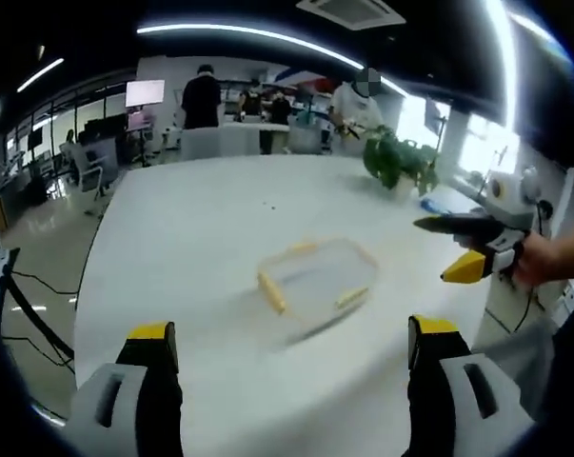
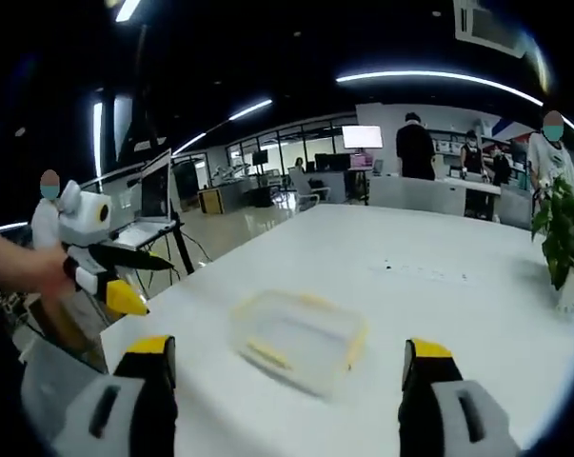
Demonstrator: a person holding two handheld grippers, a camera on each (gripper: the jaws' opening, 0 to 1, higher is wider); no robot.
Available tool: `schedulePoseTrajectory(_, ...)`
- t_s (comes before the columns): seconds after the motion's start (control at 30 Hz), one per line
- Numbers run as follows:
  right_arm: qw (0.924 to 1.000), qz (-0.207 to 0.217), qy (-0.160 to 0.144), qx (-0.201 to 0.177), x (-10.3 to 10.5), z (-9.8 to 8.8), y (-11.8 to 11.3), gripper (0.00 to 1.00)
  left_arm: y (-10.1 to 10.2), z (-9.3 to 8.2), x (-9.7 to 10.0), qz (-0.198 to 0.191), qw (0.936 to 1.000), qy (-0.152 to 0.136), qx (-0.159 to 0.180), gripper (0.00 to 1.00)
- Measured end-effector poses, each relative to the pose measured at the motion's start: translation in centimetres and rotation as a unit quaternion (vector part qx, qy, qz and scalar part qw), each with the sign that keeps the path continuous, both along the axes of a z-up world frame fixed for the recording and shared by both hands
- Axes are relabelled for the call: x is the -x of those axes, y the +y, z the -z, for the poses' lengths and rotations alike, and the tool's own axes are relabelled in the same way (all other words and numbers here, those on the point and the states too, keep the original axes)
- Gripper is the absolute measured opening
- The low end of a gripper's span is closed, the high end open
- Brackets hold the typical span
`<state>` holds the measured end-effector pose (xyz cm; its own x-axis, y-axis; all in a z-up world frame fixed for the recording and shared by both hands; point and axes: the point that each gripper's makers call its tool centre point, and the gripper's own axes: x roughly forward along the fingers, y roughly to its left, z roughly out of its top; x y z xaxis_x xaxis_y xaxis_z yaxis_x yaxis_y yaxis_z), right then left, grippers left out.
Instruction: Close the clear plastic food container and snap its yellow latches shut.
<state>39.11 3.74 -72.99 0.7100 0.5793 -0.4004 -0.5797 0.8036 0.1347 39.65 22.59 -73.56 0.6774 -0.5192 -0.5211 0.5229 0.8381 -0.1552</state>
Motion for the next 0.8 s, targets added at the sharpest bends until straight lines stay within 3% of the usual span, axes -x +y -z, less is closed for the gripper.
schedulePoseTrajectory(0.37, 0.9999, 0.005, -0.007, 0.006, 5.6, -0.9, -1.5, 1.00, 2.6, -1.3, 5.1, 0.001, 0.9999, -0.005, -0.016, 0.99)
schedulePoseTrajectory(0.8, 0.9995, -0.020, -0.014, 0.020, 11.3, -1.3, -2.0, 1.00, 4.3, -3.2, 9.4, 0.005, 0.9995, -0.021, -0.024, 0.99)
